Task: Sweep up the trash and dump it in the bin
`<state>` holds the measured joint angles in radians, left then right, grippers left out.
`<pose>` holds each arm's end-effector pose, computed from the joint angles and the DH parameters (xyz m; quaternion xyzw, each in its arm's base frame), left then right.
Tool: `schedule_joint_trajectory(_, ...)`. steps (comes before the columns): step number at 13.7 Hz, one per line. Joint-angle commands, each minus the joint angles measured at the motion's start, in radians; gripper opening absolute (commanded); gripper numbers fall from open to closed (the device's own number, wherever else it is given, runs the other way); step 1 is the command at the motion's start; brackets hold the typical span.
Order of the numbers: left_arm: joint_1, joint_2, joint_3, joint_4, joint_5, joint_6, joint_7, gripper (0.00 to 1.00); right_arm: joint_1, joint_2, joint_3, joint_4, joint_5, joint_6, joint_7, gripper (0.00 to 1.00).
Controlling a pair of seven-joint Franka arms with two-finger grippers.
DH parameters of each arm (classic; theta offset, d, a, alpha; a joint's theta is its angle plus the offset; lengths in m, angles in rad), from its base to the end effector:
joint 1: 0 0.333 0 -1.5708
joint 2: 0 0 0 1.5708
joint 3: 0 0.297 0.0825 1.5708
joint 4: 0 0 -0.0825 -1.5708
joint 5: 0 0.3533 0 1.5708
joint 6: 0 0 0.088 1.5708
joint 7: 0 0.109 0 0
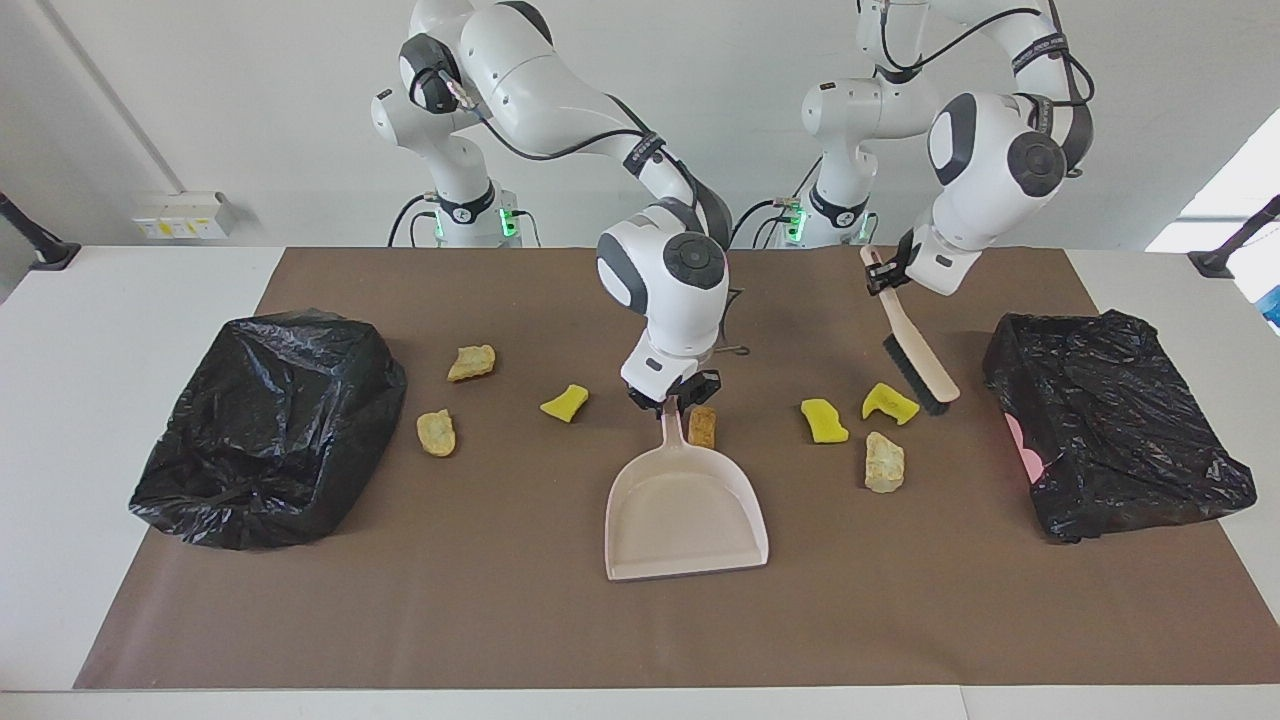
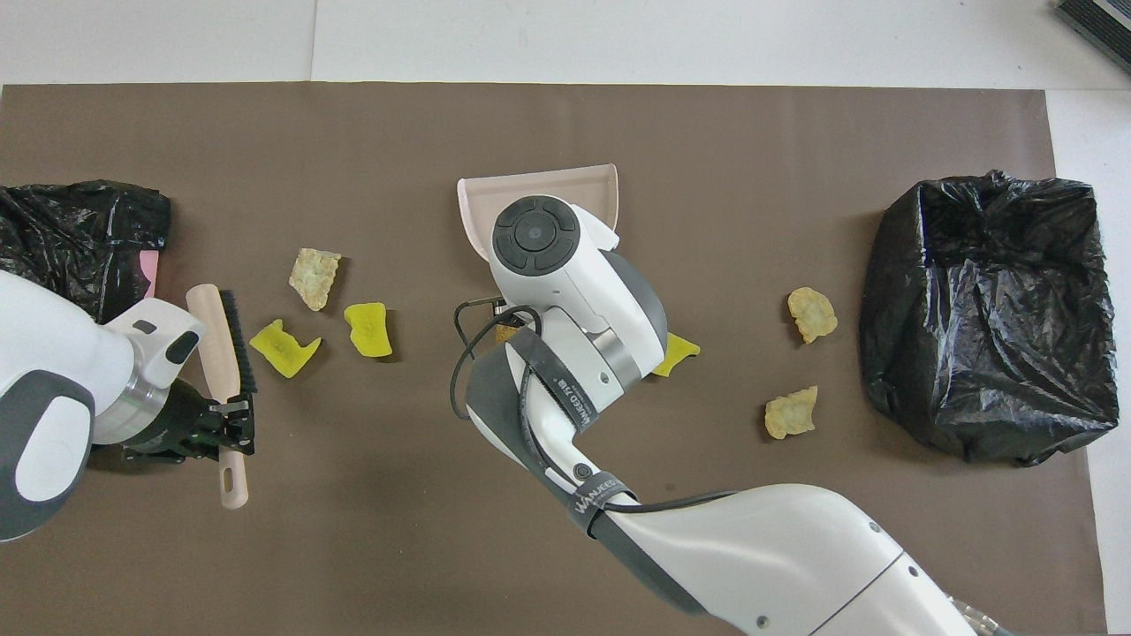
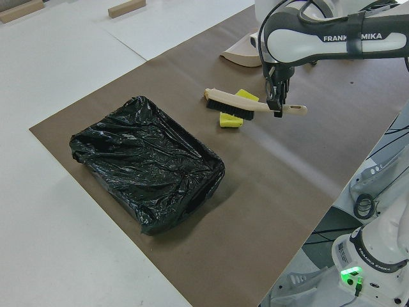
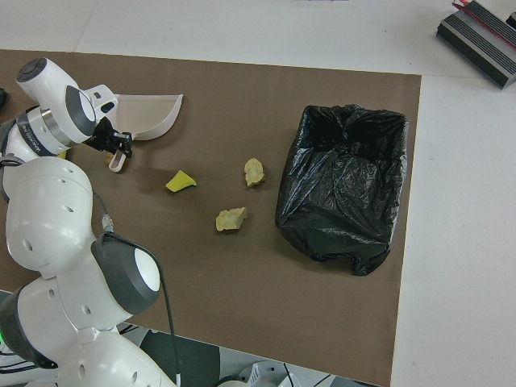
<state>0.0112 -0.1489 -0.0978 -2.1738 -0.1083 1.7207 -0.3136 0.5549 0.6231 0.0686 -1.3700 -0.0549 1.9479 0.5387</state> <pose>0.4402 -0.0494 0.4278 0.9789 0.1294 -0.1573 0.0136 0.5591 0.3861 0.3443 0.9986 0.0470 -0.0154 0.0163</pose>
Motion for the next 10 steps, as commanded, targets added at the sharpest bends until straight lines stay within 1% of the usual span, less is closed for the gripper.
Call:
schedule_joint_trajectory(1, 0.015, 0.087, -0.011, 0.042, 0.085, 0.044, -0.004, 0.0, -0.019, -0.034, 0.003, -0.026, -0.005, 0.005, 0.007, 0.0)
schedule_joint_trajectory(2, 0.066, 0.092, -0.013, 0.023, 0.087, 0.092, 0.001, 0.0, -0.02, -0.045, 0.003, -0.023, -0.006, 0.012, 0.004, 0.0)
schedule_joint_trajectory(3, 0.093, 0.091, -0.014, 0.006, 0.087, 0.103, 0.017, 0.0, -0.02, -0.051, 0.005, -0.023, -0.005, 0.013, -0.011, 0.0)
schedule_joint_trajectory(6, 0.101, 0.081, -0.013, -0.018, 0.085, 0.111, 0.033, 0.0, -0.009, -0.059, 0.005, -0.023, 0.004, 0.01, -0.123, 0.0)
schedule_joint_trajectory(8, 0.095, 0.075, -0.013, -0.052, 0.085, 0.126, 0.036, 0.0, -0.006, -0.071, 0.005, -0.032, 0.001, -0.004, -0.304, 0.0)
schedule_joint_trajectory(10, 0.088, 0.075, -0.016, -0.06, 0.085, 0.154, 0.034, 0.0, -0.004, -0.08, 0.005, -0.032, -0.011, -0.039, -0.47, 0.0)
